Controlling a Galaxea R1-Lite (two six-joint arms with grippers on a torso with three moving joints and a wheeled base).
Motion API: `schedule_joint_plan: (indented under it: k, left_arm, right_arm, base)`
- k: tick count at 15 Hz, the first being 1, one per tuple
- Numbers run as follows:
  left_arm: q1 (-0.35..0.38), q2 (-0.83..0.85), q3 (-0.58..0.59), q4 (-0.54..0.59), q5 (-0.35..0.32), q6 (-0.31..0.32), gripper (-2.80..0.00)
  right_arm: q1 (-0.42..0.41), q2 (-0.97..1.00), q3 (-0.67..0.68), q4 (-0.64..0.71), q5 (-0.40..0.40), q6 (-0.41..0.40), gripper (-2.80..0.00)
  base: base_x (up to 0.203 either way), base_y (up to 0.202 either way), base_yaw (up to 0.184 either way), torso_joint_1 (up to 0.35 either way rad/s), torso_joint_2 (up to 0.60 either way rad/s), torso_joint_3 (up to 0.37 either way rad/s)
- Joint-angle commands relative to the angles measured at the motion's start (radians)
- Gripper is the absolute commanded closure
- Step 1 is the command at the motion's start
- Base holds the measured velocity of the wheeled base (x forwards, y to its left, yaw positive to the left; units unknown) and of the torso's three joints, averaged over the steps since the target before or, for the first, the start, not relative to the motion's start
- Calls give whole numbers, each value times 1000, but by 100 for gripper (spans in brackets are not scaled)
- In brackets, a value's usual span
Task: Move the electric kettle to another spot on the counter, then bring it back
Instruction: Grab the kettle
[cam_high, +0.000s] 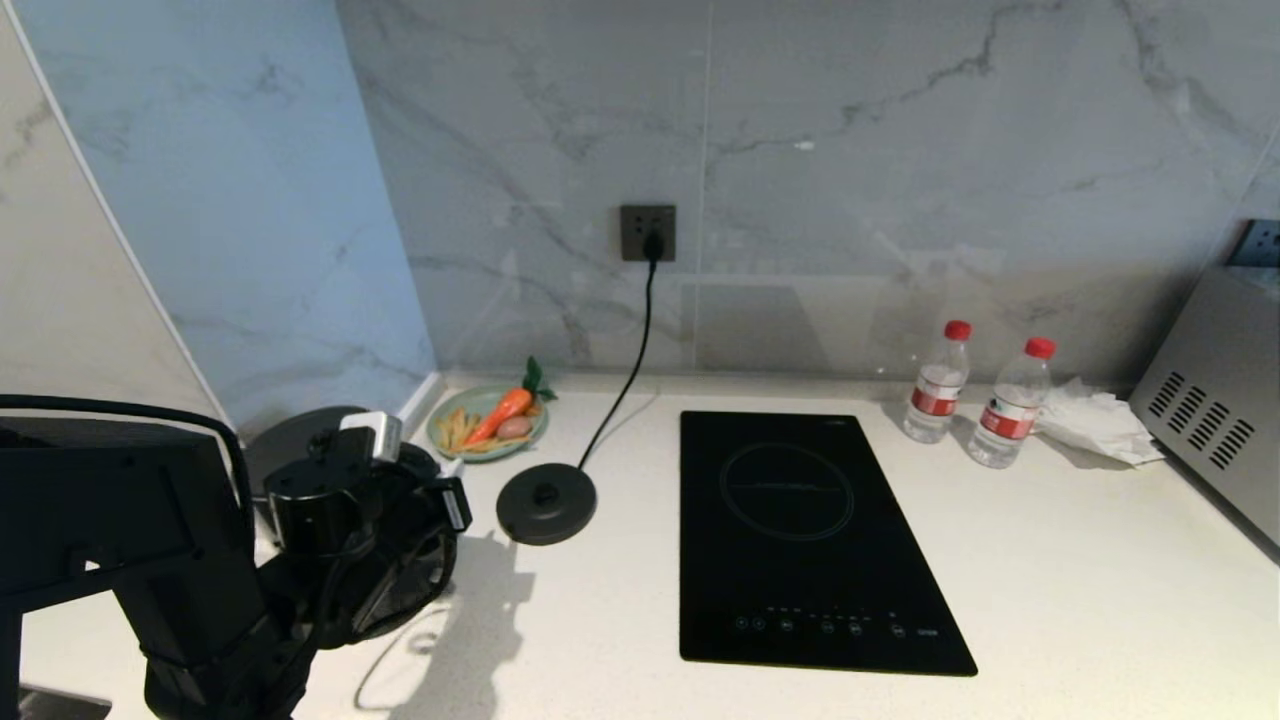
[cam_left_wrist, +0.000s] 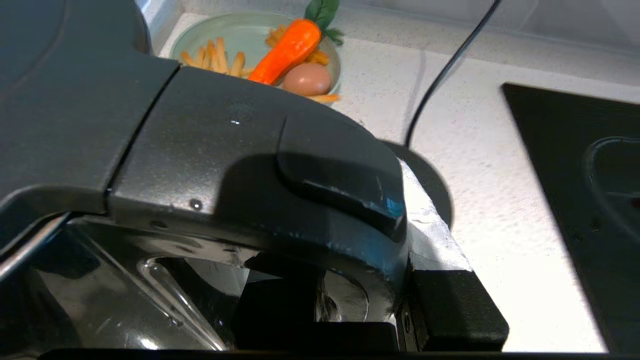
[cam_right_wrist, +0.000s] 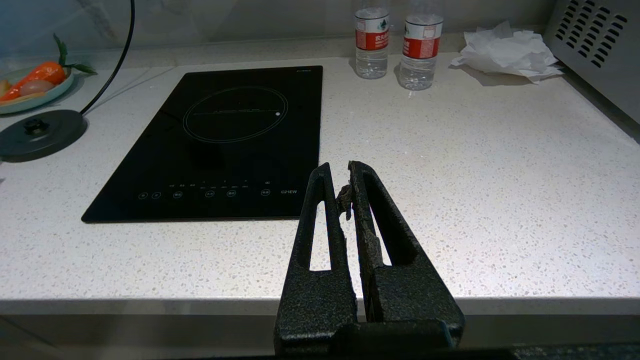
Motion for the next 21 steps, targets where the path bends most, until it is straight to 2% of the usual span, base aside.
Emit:
schedule_joint_plan:
  k: [1, 9, 12, 16, 18, 21]
  left_arm:
    - [-13, -38, 2, -12, 2, 0, 0]
    - [-29, -68, -1, -12, 3, 5, 0]
    - [-48, -89, -12, -12, 7, 29, 0]
    - [-88, -124, -29, -12, 20, 48, 0]
    - [-116, -129, -67, 24, 62, 59, 0]
    - [-160, -131, -125, 76, 76, 73, 0]
  right_arm:
    - [0, -1, 0, 0, -1, 1, 0]
    - [0, 0, 0, 0, 0, 0, 0]
    - [0, -2, 0, 0, 0, 0, 0]
    - [0, 0, 0, 0, 0, 1, 0]
    - [0, 0, 0, 0, 0, 1, 0]
    - [0, 0, 0, 0, 0, 1, 0]
  base:
    - [0, 0, 0, 0, 0, 0]
    - [0, 0, 0, 0, 0, 0]
    - [0, 0, 0, 0, 0, 0]
    - [0, 0, 0, 0, 0, 0]
    - [0, 0, 0, 0, 0, 0]
    - [0, 0, 0, 0, 0, 0]
